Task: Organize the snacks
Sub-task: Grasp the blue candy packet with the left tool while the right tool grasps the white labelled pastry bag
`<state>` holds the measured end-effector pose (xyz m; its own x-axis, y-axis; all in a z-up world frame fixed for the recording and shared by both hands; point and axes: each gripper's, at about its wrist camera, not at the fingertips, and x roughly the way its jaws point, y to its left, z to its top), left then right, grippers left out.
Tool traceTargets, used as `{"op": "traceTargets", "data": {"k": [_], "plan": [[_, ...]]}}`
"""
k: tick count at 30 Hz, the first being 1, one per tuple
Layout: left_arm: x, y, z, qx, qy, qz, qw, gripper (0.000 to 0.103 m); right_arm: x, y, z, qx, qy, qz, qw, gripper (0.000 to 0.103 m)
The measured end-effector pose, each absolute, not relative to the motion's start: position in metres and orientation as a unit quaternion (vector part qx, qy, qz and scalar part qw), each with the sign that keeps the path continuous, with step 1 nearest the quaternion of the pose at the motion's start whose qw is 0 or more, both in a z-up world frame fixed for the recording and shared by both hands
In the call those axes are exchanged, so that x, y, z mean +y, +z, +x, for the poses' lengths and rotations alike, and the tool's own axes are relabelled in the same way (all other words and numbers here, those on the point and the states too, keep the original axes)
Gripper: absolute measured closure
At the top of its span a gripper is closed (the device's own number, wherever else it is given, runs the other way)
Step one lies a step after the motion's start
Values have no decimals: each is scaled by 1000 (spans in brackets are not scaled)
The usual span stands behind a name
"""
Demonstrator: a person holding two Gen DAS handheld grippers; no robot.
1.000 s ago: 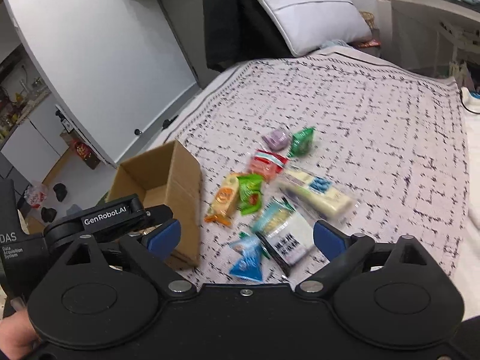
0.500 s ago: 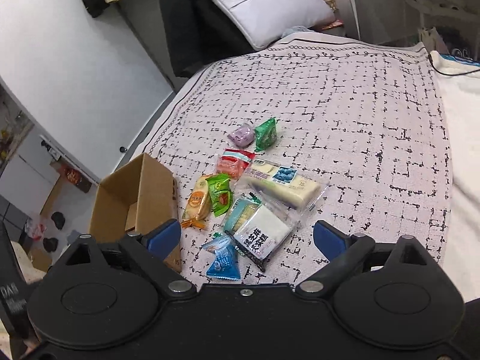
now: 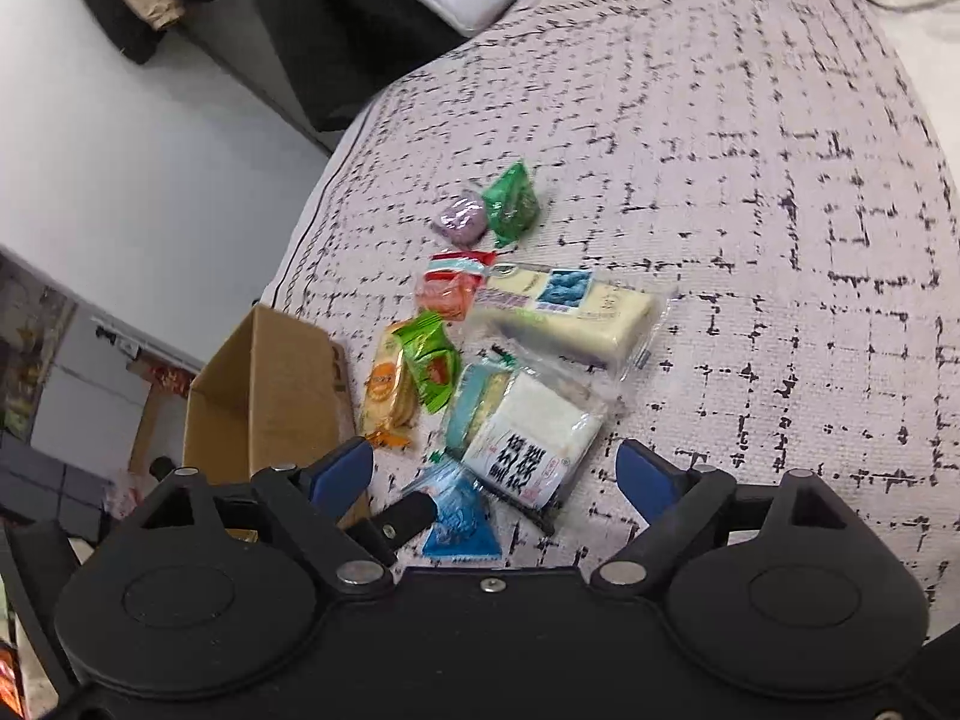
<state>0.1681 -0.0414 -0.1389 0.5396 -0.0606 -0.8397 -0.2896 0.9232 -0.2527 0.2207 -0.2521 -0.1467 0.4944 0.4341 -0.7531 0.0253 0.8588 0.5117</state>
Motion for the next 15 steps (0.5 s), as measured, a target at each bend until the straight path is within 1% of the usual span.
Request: {"op": "traceTargets", "data": {"k": [5, 10, 12, 13, 14, 15], "plan": [[-48, -151, 178, 489, 73, -177, 851, 21, -254, -167, 235, 508, 111, 252, 816, 15], [-50, -164, 188, 509, 81, -171, 840, 26, -250, -181, 246, 524, 120, 251, 805, 15], [-51, -170, 192, 518, 79, -174, 834, 36, -249, -186, 251, 529, 121, 253, 801, 15], [-51, -172, 194, 522, 78, -176, 831, 38, -250, -189, 253, 532, 120, 255, 799, 15], [-52, -173, 195, 524, 78, -177, 830, 43, -250, -192, 256, 534, 121, 259, 796, 15], [-52, -174, 196, 523, 79, -176, 830, 50, -250, -194, 258, 535, 122, 262, 794, 15]]}}
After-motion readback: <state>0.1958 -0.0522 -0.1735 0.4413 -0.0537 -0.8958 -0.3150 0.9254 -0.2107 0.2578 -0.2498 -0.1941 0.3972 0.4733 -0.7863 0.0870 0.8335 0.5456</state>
